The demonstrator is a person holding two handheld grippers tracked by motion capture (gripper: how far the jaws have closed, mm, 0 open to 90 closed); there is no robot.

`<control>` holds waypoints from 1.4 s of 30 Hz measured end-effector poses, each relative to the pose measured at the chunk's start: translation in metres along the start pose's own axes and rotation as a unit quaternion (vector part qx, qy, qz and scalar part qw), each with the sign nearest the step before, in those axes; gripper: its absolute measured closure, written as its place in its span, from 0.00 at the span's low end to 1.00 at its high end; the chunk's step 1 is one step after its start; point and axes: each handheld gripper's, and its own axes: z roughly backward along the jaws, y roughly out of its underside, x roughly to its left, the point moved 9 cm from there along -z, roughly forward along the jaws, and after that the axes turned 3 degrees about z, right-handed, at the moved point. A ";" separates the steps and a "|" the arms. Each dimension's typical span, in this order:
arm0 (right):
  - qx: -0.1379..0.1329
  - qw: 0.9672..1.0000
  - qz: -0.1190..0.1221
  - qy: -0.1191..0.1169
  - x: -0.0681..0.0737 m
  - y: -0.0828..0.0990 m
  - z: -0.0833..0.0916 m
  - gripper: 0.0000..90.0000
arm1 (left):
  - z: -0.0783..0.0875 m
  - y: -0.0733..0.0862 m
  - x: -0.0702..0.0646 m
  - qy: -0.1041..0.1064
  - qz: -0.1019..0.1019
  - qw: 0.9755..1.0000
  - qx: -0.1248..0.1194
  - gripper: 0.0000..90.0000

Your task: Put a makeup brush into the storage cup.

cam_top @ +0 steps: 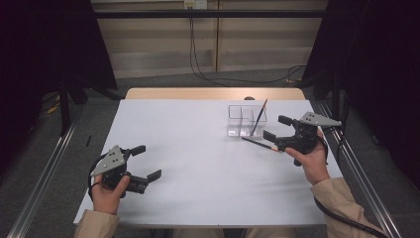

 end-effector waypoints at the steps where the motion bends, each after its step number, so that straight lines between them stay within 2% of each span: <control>1: -0.002 1.000 -0.002 -0.001 0.001 0.000 0.001 0.04 | 0.000 0.000 0.000 -0.001 0.000 1.000 0.000 0.00; 10: 0.000 1.000 0.009 -0.001 0.004 0.000 0.007 0.04 | 0.001 0.002 0.001 -0.002 0.002 1.000 0.001 0.00; 20: 0.003 1.000 0.002 -0.007 0.006 0.009 0.013 0.04 | 0.003 0.002 0.002 -0.005 0.005 1.000 -0.001 0.00; 28: 0.003 1.000 0.010 -0.010 0.010 0.011 0.020 0.04 | 0.003 0.001 0.002 -0.006 0.004 1.000 -0.001 0.00; 42: 0.001 1.000 0.004 -0.013 0.016 0.019 0.034 0.04 | 0.006 0.000 0.002 -0.008 0.004 1.000 -0.005 0.00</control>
